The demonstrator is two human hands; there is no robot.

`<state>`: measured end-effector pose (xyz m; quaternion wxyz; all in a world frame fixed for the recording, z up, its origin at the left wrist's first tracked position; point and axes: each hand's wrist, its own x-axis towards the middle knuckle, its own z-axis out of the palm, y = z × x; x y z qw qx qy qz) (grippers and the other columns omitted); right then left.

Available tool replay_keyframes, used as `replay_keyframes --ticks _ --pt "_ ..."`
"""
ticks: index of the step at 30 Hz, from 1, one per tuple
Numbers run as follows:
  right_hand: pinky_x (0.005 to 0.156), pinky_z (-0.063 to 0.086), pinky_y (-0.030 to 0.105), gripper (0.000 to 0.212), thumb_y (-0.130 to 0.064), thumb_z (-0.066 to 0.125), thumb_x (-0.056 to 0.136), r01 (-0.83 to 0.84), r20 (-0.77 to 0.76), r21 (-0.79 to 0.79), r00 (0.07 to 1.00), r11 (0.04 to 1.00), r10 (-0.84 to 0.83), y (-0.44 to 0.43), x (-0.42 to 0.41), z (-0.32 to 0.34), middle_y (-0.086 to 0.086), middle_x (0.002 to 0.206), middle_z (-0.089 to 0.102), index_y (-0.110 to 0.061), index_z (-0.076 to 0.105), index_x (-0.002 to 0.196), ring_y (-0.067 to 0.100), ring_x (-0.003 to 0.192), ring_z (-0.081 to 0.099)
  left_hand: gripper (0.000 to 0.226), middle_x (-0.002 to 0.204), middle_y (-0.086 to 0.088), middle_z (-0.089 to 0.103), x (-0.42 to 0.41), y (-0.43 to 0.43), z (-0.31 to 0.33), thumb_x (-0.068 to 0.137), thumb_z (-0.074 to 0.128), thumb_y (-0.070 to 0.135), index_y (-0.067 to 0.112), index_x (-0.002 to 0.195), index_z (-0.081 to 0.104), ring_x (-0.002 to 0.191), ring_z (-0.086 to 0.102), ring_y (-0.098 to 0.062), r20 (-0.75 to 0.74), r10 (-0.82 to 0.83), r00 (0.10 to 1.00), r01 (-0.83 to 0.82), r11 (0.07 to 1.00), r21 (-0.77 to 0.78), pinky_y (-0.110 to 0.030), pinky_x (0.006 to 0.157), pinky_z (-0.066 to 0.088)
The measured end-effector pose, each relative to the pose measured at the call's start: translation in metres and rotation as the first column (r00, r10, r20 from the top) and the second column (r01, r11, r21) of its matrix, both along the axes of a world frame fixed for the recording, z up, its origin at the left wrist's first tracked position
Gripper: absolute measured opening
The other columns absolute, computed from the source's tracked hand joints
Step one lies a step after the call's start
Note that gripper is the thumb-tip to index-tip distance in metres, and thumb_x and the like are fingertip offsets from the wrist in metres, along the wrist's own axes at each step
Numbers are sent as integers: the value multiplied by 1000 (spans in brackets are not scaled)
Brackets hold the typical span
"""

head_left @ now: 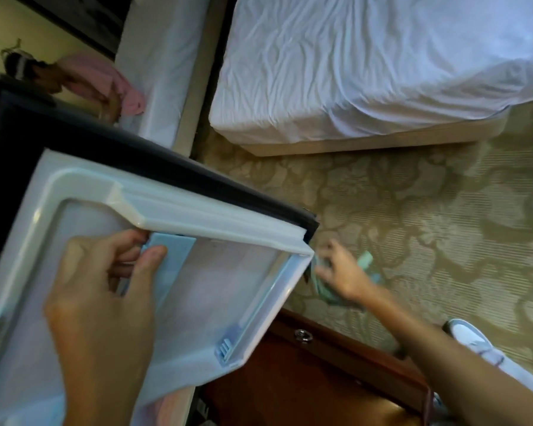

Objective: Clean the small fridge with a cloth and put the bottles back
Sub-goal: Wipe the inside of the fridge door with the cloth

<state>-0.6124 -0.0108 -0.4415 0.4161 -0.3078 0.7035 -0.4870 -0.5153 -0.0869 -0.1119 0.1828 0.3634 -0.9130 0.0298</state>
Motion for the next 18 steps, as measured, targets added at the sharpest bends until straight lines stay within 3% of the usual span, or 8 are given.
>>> replay_keyframes --ticks 2,4,6,9,12,13,15,18 --pt "91 46 38 16 -33 57 78 -24 61 -28 998 999 26 -4 50 -4 0 94 54 -19 61 71 11 95 55 20 91 -4 57 -2 2 0 86 71 14 11 105 69 74 53 4 -15 -13 1000 12 1000 -24 1 77 37" --pt "80 40 29 21 -29 55 75 104 197 -24 975 994 -97 -10 90 -5 -2 74 53 -11 59 65 4 76 54 18 90 -2 58 -4 3 1 86 73 13 19 102 68 73 55 3 -42 -33 999 33 999 6 0 77 38" --pt "70 38 33 20 -19 61 80 244 279 56 927 968 -250 -13 111 -14 3 66 55 -15 56 61 14 67 55 22 90 2 59 -2 5 4 85 73 14 29 99 64 77 57 6 -50 -31 998 33 998 52 0 75 38" --pt "72 51 49 15 -25 60 80 468 409 191 761 863 -504 -3 94 -19 16 74 64 -16 59 68 35 74 62 16 91 5 59 1 9 6 85 72 18 27 97 67 81 59 3 -67 -5 998 11 995 99 0 75 39" --pt "83 53 50 10 -22 55 84 629 370 124 689 768 -624 8 44 4 16 92 65 -24 63 78 36 88 64 15 93 4 58 5 9 4 86 71 19 17 101 71 81 56 -1 -64 -43 997 47 997 60 0 77 39" --pt "85 53 43 12 -18 56 87 642 348 67 702 764 -621 9 29 14 14 97 64 -25 64 81 33 90 63 16 94 3 57 6 8 2 86 71 18 15 102 71 82 55 -1 -63 -59 996 61 997 40 0 78 39" --pt "81 45 20 11 -10 58 89 554 189 -73 824 829 -534 7 4 35 8 102 56 -17 66 85 21 90 58 17 94 3 56 8 7 0 87 72 17 12 103 72 83 53 1 -87 -71 994 74 997 27 0 80 38" --pt "77 37 23 24 -33 54 81 273 -82 -174 954 946 -290 8 -15 60 2 99 47 -11 64 80 12 84 51 20 91 6 54 9 7 0 85 73 13 12 104 73 81 54 6 -144 -64 987 76 994 75 0 79 37"
